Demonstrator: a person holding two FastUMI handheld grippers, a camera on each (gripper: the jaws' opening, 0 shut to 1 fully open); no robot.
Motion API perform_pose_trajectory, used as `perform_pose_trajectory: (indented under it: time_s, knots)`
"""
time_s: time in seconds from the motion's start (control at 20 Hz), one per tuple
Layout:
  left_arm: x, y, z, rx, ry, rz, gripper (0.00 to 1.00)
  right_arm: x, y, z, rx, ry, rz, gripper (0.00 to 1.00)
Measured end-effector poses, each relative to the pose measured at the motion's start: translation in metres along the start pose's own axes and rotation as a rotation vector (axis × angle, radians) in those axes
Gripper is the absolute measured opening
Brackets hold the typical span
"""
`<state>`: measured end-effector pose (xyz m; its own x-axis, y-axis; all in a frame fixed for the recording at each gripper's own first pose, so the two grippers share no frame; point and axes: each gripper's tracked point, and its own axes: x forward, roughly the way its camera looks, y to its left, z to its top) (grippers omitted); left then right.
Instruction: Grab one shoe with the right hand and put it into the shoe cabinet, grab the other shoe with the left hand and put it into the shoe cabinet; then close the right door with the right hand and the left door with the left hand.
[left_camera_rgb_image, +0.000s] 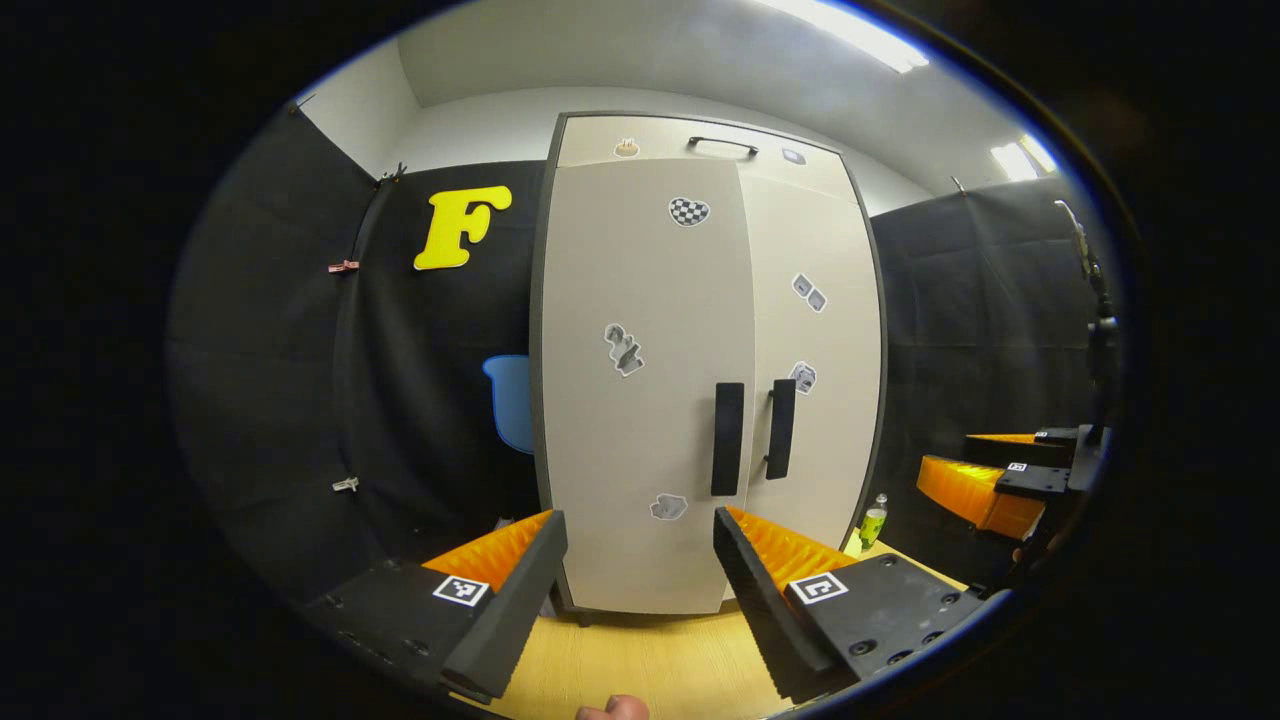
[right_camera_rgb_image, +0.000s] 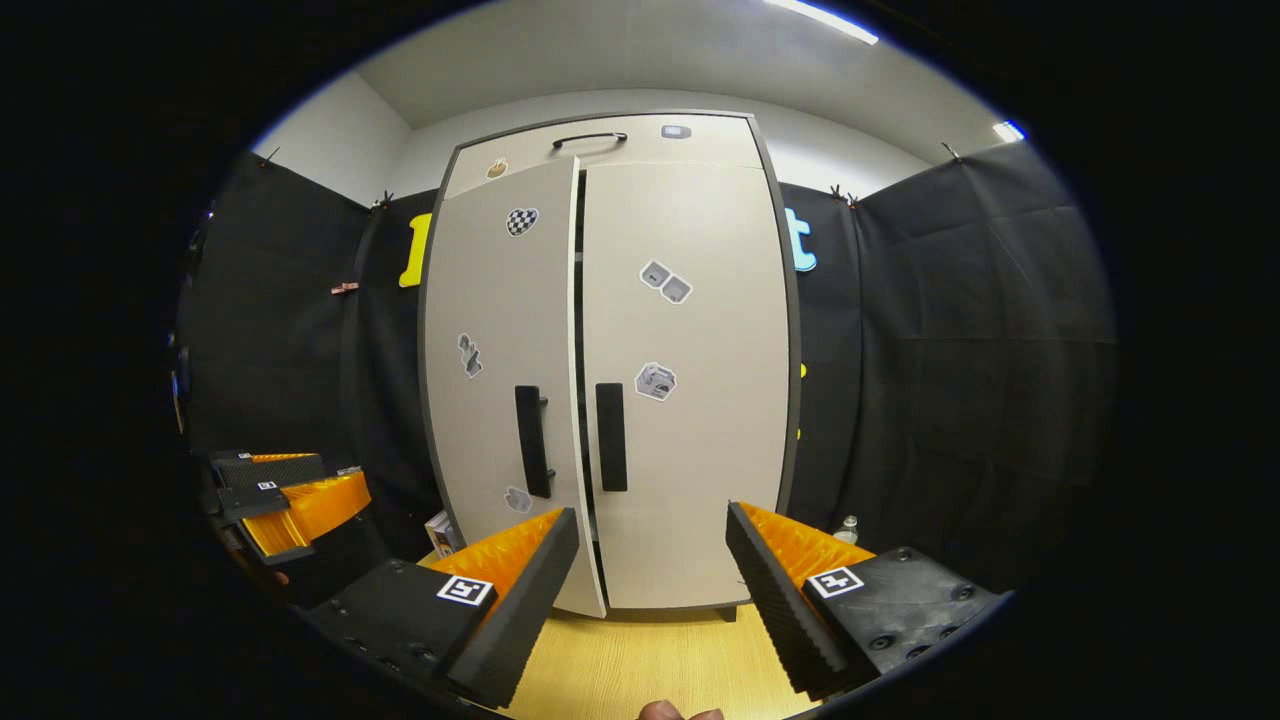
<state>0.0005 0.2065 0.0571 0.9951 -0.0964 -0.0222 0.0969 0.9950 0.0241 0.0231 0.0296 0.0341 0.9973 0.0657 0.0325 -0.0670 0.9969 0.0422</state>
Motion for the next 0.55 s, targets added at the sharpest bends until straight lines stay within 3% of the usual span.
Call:
perform_pose_trajectory:
  time_s: [0.55]
  knots:
    - [-0.0055,-0.0039,-0.0023,0.002,0.004,-0.003,0.93,-0.0057,-0.0024,-0.0006,0.0,0.003,-0.001,0.98]
